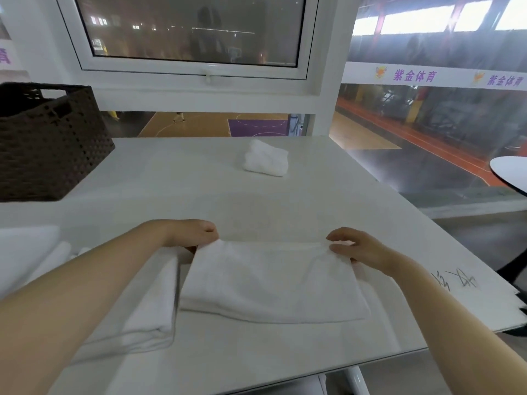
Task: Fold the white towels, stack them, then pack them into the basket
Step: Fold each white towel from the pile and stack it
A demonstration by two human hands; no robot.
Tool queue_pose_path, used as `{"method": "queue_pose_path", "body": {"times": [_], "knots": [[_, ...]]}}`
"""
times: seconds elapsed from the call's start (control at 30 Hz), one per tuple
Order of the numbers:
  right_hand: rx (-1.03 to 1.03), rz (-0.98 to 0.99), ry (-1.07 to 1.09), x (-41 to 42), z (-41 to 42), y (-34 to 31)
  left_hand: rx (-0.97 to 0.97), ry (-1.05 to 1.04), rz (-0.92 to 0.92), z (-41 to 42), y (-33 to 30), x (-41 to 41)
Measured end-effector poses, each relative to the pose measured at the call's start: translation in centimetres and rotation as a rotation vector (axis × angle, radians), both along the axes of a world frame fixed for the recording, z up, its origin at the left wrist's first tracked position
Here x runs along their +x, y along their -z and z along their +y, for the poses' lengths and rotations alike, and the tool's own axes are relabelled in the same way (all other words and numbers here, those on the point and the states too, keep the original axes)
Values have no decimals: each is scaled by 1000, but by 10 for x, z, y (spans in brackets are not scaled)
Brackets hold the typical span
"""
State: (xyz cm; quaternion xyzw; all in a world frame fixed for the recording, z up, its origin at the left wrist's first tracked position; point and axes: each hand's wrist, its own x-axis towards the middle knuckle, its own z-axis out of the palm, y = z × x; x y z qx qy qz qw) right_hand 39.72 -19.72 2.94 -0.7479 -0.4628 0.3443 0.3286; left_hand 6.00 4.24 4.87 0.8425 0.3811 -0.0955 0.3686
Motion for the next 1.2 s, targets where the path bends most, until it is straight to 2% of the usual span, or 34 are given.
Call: {"method": "queue_pose_path", "body": {"times": [0.13, 0.3, 0.53, 0.6, 0.67, 0.7, 0.73, 0.8, 0.93, 1.07, 1.2], "knots": [[-4, -161, -7, 4, -2, 11, 170, 43, 31, 4, 12, -3], [-29, -357, 4, 4, 1, 11, 283, 59, -12, 2, 22, 2], [-125, -622, 52, -5, 8, 13, 396, 63, 70, -3, 27, 4], [-123, -723, 74, -12, 10, 10, 533, 85, 191, -13, 21, 6], [-2, -815, 84, -28, 12, 7, 781, 127, 259, -30, 14, 12], [88, -825, 63, -41, 13, 6, 850, 150, 226, -42, 12, 18], [161, -813, 11, -55, 14, 6, 845, 162, 157, -56, 12, 26], [198, -775, -148, -86, 15, 12, 716, 179, 13, -86, 19, 39], [42, -753, -322, -114, 13, 38, 478, 144, -139, -117, 49, 48], [-73, -752, -271, -102, 4, 44, 572, 150, -87, -121, 65, 31], [-133, -790, -224, -89, -2, 45, 622, 54, 26, -124, 71, 18]]}}
